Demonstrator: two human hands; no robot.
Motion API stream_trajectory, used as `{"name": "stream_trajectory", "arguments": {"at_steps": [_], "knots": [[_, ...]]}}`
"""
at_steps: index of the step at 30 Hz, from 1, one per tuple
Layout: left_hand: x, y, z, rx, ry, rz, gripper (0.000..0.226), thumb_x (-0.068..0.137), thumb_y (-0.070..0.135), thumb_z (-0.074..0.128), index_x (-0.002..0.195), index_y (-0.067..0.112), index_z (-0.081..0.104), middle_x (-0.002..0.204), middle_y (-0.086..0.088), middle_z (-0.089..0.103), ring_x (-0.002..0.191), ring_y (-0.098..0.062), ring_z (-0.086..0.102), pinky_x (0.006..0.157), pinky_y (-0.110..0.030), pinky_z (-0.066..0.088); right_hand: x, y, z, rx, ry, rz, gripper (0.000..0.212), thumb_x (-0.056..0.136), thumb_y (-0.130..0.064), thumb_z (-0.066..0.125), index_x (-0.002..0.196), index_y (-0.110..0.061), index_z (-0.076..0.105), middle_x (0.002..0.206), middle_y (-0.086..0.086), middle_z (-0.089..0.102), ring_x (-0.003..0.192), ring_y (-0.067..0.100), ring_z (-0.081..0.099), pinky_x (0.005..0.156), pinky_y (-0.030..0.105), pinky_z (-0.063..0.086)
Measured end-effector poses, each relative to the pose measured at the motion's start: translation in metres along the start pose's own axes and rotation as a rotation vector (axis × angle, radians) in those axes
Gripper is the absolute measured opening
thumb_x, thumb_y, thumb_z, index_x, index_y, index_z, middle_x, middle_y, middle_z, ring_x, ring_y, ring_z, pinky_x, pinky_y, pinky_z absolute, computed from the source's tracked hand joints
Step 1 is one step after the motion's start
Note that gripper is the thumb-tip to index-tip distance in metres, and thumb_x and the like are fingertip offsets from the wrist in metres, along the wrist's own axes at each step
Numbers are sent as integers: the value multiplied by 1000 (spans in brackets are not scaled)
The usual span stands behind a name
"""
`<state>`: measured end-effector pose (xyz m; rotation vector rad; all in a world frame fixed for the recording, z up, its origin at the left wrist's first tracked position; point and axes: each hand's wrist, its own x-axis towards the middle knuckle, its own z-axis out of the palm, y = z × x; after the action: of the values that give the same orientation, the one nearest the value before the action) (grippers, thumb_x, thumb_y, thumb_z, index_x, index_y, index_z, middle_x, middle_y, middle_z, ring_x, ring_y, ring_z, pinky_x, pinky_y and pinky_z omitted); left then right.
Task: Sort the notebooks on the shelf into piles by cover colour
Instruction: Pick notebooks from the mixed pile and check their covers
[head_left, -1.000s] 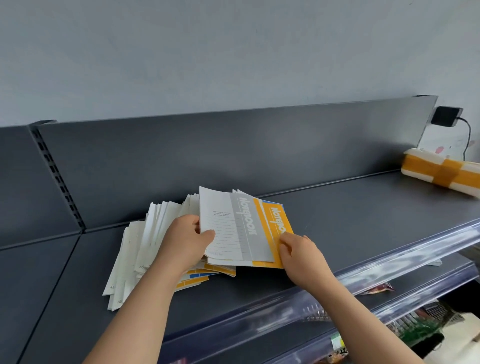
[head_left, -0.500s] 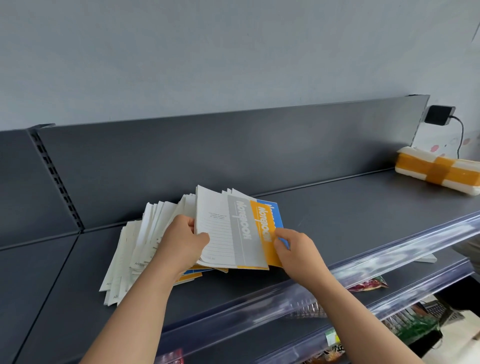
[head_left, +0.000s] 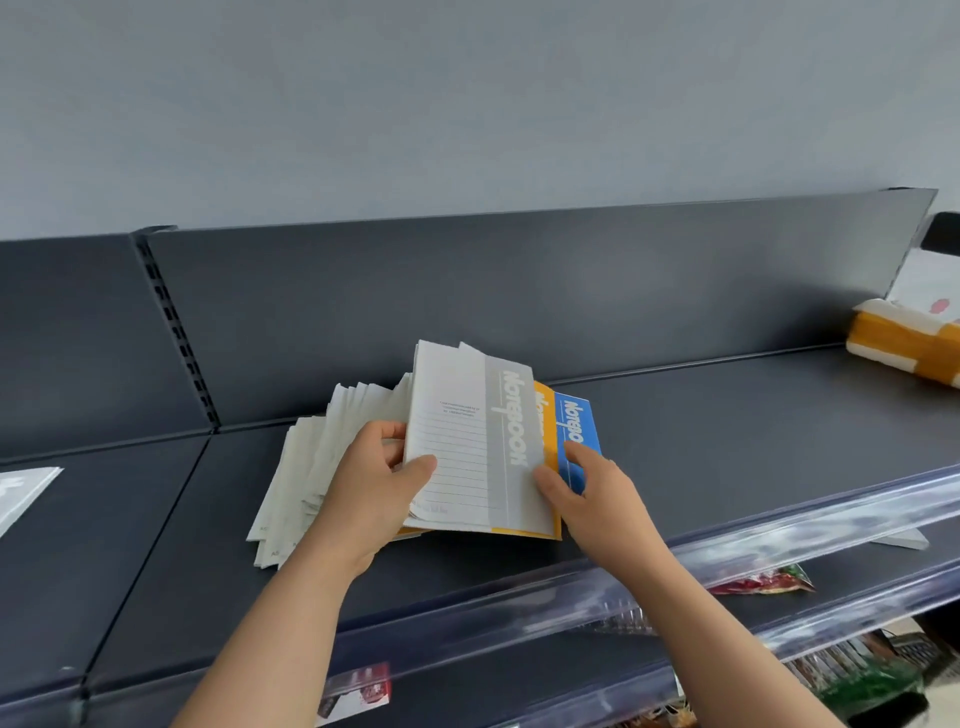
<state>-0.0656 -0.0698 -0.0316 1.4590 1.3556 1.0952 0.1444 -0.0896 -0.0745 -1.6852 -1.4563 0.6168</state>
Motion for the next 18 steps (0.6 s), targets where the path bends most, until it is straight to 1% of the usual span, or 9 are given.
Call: {"name": "stream_trajectory", "arguments": {"at_steps": [3,5,6,8,9,11,12,16,18], "knots": [[-9,-2,-15,-82,45,37,29,91,9,61,115,19,51,105,7,69,93,-8,68,73,-26,56,-2,-23,6,62,-12,20,55,89,-52,51,134,-23,39,121,-12,49,105,14,52,69,23,48],[-16,-1,-28,-109,88,71,29,91,9,60,115,21,51,104,10,69,91,-4,67,72,-22,55,-6,-39,12,114,15,-21,60,88,-48,55,139,-22,35,120,-13,48,105,9,50,67,18,48],[-19,-2,-36,-115,111,83,29,91,10,60,116,22,51,105,11,69,92,-4,67,72,-22,54,-7,-47,17,135,41,-55,58,87,-46,58,137,-23,38,118,-14,49,105,8,50,69,20,51],[-26,-5,-55,-107,153,99,30,91,12,61,117,23,51,106,11,69,95,-5,67,78,-27,55,-9,-63,28,163,82,-142,42,85,-41,64,121,-31,45,113,-14,53,103,8,52,79,29,54],[-29,-7,-65,-97,174,104,31,90,13,62,117,23,51,107,11,69,97,-5,66,81,-30,55,-10,-72,35,182,89,-187,35,84,-36,66,111,-37,43,108,-17,53,99,7,53,80,29,52],[-35,-14,-86,-69,219,113,29,90,14,62,116,23,53,107,12,70,98,-5,66,85,-32,54,-12,-92,52,220,59,-262,36,85,-29,67,100,-46,40,99,-26,51,93,7,55,77,26,50],[-39,-17,-97,-54,242,115,28,90,14,62,115,23,54,106,12,70,96,-3,66,84,-29,54,-12,-100,62,227,33,-289,35,85,-27,67,99,-48,42,98,-27,52,92,7,57,75,27,52],[-56,-30,-146,-1,346,99,25,91,15,61,111,28,58,99,19,71,89,5,66,77,-18,51,-19,-130,107,251,-86,-340,34,84,-26,65,104,-47,47,105,-17,58,94,11,61,78,34,55],[-67,-39,-175,30,387,83,25,91,16,60,111,31,60,98,22,70,89,8,65,71,-13,50,-26,-147,134,261,-143,-357,33,84,-24,65,100,-49,48,106,-15,60,94,11,62,78,33,56]]}}
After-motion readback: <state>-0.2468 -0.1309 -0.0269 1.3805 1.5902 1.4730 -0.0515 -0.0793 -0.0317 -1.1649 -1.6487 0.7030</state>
